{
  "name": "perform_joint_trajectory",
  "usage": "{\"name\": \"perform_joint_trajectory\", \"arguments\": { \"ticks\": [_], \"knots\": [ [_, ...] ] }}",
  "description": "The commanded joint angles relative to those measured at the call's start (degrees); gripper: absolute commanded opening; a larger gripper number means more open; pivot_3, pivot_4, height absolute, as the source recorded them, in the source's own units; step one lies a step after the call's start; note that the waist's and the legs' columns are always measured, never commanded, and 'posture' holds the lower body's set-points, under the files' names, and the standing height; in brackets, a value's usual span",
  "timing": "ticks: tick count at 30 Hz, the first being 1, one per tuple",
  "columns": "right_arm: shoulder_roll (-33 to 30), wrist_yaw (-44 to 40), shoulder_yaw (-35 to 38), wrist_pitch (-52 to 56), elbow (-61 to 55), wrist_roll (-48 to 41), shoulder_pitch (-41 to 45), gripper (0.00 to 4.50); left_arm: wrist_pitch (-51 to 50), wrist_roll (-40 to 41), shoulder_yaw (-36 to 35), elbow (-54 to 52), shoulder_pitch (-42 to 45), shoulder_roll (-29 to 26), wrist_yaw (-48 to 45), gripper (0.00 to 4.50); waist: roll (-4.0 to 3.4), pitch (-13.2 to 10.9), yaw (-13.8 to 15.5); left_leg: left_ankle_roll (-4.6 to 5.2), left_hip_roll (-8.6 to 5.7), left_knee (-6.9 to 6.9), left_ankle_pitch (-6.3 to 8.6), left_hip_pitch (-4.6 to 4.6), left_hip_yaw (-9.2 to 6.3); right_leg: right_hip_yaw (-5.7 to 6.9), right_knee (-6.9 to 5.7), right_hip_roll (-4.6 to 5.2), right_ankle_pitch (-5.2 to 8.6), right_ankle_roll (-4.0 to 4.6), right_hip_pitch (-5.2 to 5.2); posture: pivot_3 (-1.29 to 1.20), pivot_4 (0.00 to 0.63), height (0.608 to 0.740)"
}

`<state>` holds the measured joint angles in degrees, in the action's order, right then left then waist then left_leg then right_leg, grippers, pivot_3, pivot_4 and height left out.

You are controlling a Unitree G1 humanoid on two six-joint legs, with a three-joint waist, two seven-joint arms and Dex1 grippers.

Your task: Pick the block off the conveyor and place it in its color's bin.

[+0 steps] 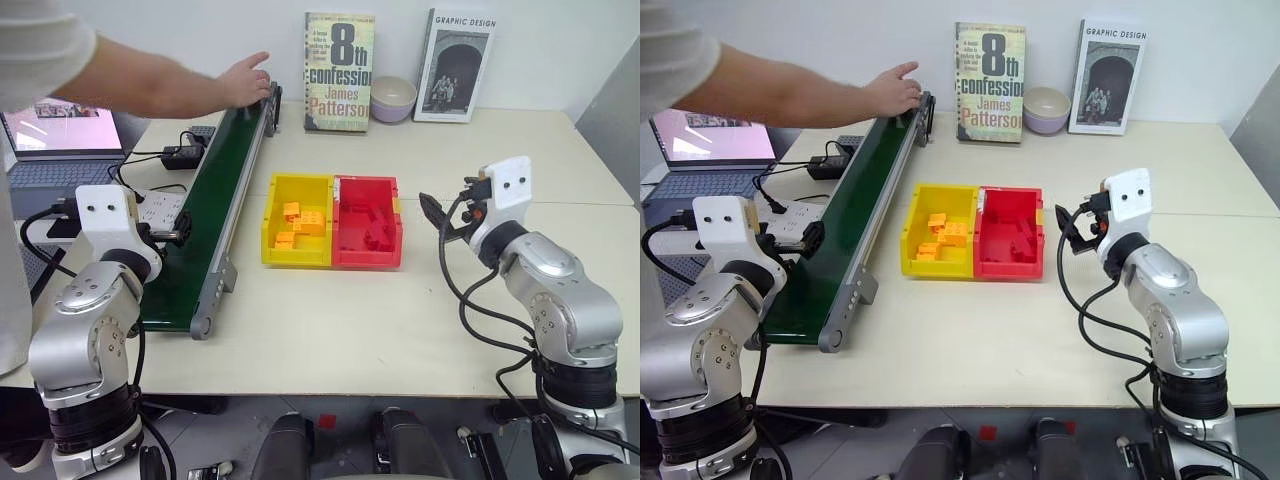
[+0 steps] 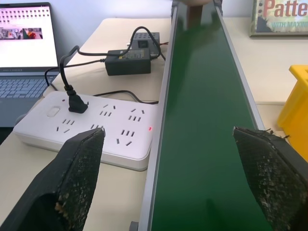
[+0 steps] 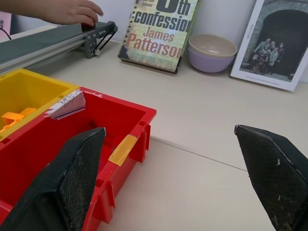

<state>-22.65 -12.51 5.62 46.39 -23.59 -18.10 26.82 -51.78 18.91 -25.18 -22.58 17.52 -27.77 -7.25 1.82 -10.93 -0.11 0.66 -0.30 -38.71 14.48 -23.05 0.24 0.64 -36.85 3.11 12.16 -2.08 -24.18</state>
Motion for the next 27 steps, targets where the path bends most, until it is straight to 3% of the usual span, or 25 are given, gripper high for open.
{"name": "perform_joint_trajectory", "arguments": {
  "ticks": [1, 9, 18, 27],
  "knots": [
    [-0.2, -0.2, 1.4, -2.0, -0.6, 0.2, 1.3, 4.5, 0.7, 0.1, -0.4, -2.7, -0.1, -1.0, -0.4, 4.42, 0.0, 0.0, 0.0, 0.0, 0.0, 0.0, 0.0, 0.0, 0.0, 0.0, 0.0, 0.0, 0.0, 0.0, 0.0, 0.0, 0.15, 0.74],
    [-2.0, -3.4, 1.8, -3.1, 1.0, -0.7, 2.2, 4.5, -0.6, 1.3, -0.7, -6.4, -2.9, -1.1, -1.9, 4.42, 0.0, 0.0, 0.0, 0.0, 0.01, 0.05, 0.0, 0.0, -0.02, 0.0, 0.0, 0.01, 0.04, 0.06, -0.02, 0.0, 0.15, 0.74],
    [-6.7, -19.0, 0.7, -9.2, 9.1, -5.7, 9.9, 4.5, -0.2, 5.0, -1.9, -10.1, -4.9, 2.9, -1.8, 4.42, 0.0, 0.0, 0.0, 0.0, 0.03, 0.11, 0.01, 0.01, -0.07, 0.02, 0.02, 0.01, 0.11, 0.17, -0.01, 0.0, 0.15, 0.74],
    [-6.5, -35.1, -1.1, -6.8, 7.1, -18.9, 14.4, 4.5, 5.7, 4.5, -1.0, -7.8, -4.3, 4.7, -1.5, 4.42, 0.01, 0.0, 0.0, 0.0, 0.06, 0.39, 0.0, 0.09, -0.11, 0.04, 0.03, -0.01, 0.13, 0.22, -0.03, 0.0, 0.15, 0.74]
  ]
}}
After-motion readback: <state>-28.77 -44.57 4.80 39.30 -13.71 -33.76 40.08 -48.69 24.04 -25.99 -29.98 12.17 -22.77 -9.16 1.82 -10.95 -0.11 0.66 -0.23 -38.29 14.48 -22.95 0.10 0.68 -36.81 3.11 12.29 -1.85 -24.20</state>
